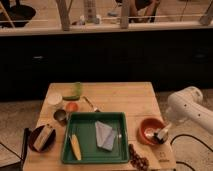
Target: Wipe red bowl with brush
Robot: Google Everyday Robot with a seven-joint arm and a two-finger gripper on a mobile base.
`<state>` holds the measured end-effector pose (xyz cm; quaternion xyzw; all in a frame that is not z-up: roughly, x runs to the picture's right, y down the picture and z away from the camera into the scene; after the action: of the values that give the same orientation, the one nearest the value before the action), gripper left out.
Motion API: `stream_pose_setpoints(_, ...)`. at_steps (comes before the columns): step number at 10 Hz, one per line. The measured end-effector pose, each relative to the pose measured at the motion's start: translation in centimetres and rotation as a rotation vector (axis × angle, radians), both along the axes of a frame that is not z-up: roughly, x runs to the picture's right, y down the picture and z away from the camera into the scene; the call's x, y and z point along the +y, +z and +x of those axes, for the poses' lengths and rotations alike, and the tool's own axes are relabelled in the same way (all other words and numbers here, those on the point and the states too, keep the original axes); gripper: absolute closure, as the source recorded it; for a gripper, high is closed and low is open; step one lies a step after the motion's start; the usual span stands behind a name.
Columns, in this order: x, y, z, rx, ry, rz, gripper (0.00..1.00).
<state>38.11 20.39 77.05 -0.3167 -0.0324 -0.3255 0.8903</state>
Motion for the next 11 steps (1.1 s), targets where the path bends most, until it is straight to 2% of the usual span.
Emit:
stream_pose_setpoints(1,-0.3,0.1,0.3,0.004,-0.01,0.008,1.0)
stream_pose_setpoints(3,-1.5,0.2,-0.5,-0.03,-0.069,0.047,1.0)
stream_pose_setpoints(5,-2.7,-0.2,-2.1,-0.095,-0.155,0.088,1.0)
stream_pose_setpoints(7,-3.3,-0.6,-4.3,-0.168,-0.243,0.11,1.0)
stream_pose_setpoints(10,-3.7,-0.6,-7.5,-0.255,-0.343,0.096,1.0)
stream_pose_setpoints(11,-3.3,-0.6,-7.9,-0.264,-0.358,0.078,1.0)
